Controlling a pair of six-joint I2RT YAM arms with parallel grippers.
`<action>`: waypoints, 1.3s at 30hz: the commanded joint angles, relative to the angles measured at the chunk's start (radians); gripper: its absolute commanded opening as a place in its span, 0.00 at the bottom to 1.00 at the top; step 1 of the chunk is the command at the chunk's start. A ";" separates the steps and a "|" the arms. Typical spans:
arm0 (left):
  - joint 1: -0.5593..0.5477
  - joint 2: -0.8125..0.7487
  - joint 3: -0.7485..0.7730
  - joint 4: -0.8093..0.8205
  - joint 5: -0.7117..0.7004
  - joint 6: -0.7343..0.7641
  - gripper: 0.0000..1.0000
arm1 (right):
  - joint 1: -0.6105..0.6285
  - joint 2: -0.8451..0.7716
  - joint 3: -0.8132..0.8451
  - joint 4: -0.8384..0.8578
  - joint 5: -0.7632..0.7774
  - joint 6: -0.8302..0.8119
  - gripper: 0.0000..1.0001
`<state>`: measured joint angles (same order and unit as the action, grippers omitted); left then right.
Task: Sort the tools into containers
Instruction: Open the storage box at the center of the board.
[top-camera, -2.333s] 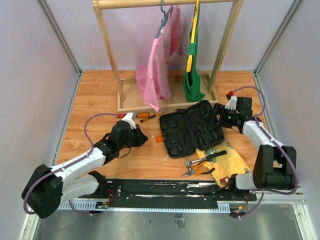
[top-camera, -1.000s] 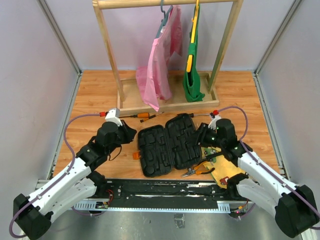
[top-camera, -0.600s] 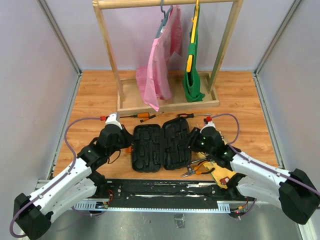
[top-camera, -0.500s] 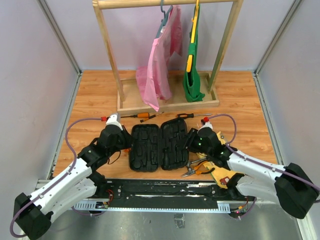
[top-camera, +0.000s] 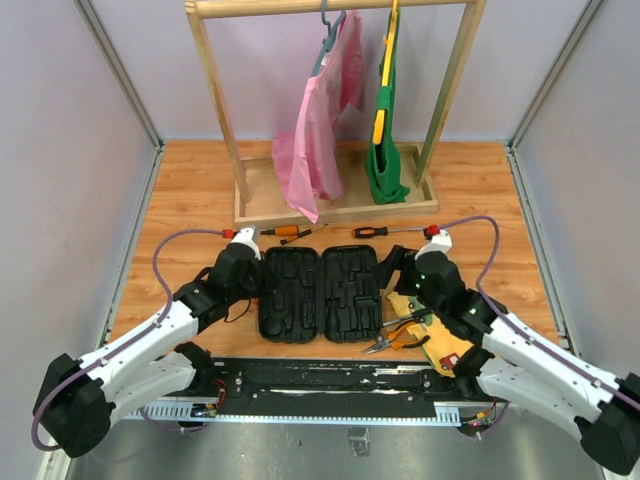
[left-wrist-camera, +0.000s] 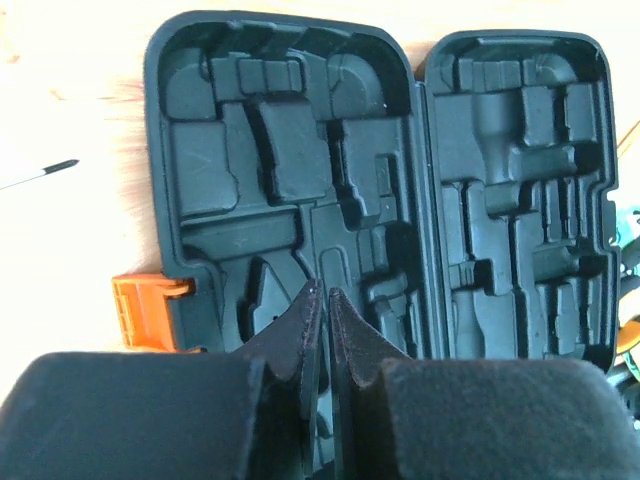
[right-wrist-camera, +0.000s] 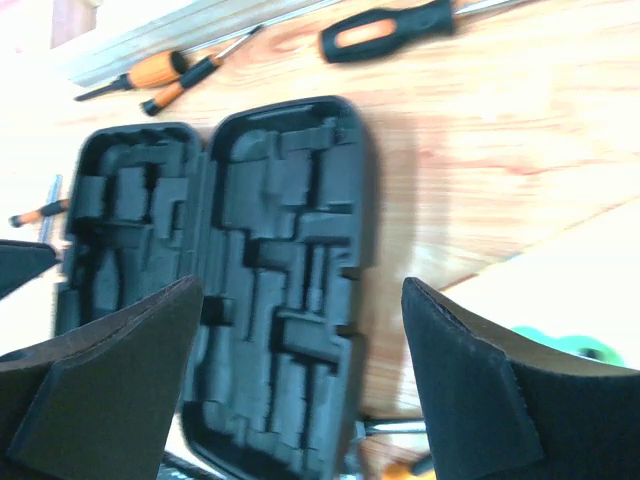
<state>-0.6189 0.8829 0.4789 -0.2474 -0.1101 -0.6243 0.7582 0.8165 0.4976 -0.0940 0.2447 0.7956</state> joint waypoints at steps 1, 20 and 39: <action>0.002 0.024 0.004 0.101 0.071 0.038 0.11 | -0.045 -0.101 0.043 -0.250 0.139 -0.171 0.82; 0.002 -0.015 -0.003 0.124 0.033 -0.059 0.20 | -0.376 -0.072 0.047 -0.292 -0.139 -0.277 0.88; 0.002 0.103 0.464 -0.038 -0.058 -0.071 0.96 | -0.384 -0.098 -0.006 -0.492 0.052 0.053 0.92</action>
<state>-0.6189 0.9459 0.8436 -0.2726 -0.1631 -0.6964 0.3927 0.7300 0.4999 -0.4969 0.2356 0.7498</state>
